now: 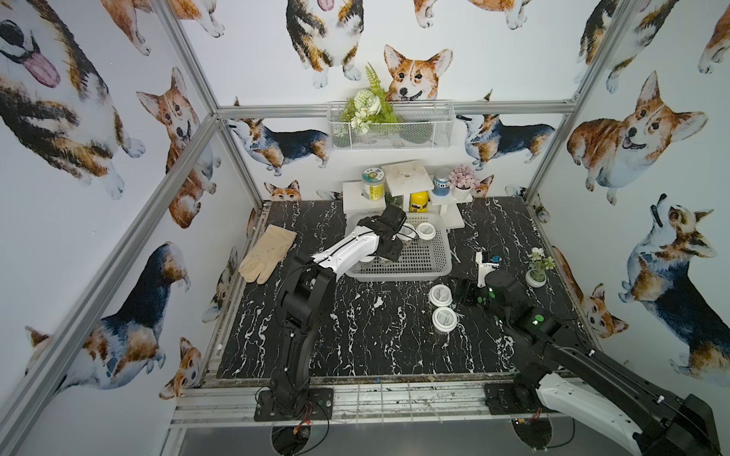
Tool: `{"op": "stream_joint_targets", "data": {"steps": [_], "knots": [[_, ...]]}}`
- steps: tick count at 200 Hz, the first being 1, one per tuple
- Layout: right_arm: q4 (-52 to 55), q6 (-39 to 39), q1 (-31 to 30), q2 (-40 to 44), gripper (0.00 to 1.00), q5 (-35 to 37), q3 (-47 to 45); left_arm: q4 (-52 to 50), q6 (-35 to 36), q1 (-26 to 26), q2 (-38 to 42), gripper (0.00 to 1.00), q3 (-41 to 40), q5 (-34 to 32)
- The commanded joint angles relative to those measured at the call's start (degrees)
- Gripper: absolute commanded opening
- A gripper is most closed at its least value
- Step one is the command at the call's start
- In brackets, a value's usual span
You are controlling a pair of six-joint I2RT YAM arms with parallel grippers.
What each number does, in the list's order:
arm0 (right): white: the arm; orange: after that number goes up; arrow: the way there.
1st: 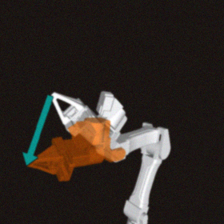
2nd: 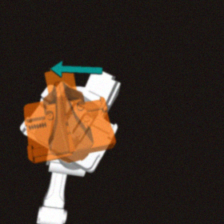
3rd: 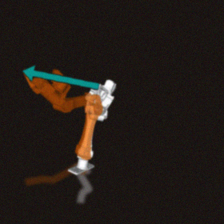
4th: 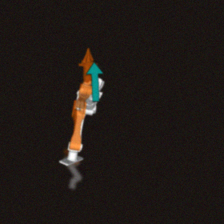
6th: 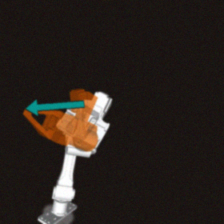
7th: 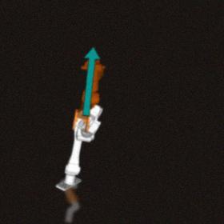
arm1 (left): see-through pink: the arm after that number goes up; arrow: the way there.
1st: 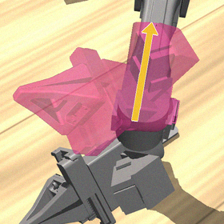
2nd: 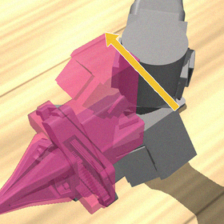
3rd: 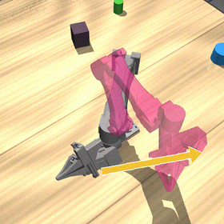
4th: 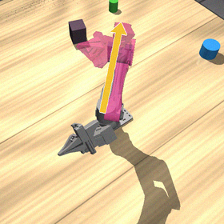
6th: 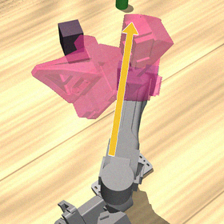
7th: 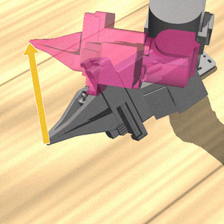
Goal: Put the yogurt in the basket
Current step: Place the yogurt in the basket.
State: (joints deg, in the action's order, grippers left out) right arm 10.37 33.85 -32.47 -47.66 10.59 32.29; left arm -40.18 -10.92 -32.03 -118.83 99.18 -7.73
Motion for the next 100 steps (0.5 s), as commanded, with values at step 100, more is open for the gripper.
{"op": "stream_joint_targets", "data": {"steps": [100], "knots": [[-2.52,-1.24,0.12,-0.24,0.81,-0.04,0.37,2.72,-0.24,-0.2,4.42,0.75,-1.76,-1.14]]}}
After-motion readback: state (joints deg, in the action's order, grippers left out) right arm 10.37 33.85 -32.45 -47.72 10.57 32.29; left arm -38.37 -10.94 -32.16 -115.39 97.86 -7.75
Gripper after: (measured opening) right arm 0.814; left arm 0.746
